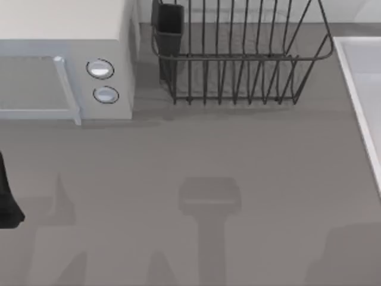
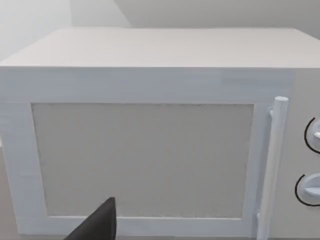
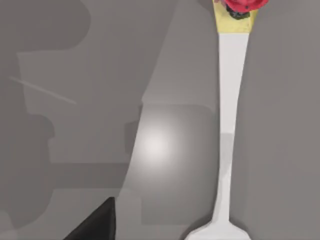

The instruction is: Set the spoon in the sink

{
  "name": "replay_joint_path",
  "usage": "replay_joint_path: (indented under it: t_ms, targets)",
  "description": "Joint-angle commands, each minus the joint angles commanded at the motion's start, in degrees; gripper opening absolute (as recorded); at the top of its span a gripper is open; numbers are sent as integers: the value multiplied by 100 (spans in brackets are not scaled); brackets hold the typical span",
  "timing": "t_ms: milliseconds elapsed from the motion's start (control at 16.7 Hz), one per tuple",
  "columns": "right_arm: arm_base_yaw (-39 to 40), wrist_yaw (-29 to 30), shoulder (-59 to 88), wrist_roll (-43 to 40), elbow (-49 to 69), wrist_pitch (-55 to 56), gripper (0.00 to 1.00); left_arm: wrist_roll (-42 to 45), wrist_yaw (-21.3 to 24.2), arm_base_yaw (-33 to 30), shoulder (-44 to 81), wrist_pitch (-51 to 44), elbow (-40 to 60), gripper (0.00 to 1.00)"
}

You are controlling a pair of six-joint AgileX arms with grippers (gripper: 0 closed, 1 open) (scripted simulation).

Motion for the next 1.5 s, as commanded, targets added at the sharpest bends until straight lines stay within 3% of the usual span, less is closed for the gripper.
replay_joint_path:
  t_ms: [300, 840, 1140, 1500]
  targets:
    - [23, 0, 95, 19, -155, 231, 100, 0, 0, 0, 0, 0, 0, 100]
    - [34, -1, 1200, 53, -1367, 2585, 100, 0, 0, 0, 0, 0, 0, 100]
    - [35, -1, 1261, 55, -1431, 2692, 100, 0, 0, 0, 0, 0, 0, 100]
    - [35, -1, 1261, 55, -1431, 2692, 55, 0, 0, 0, 0, 0, 0, 100]
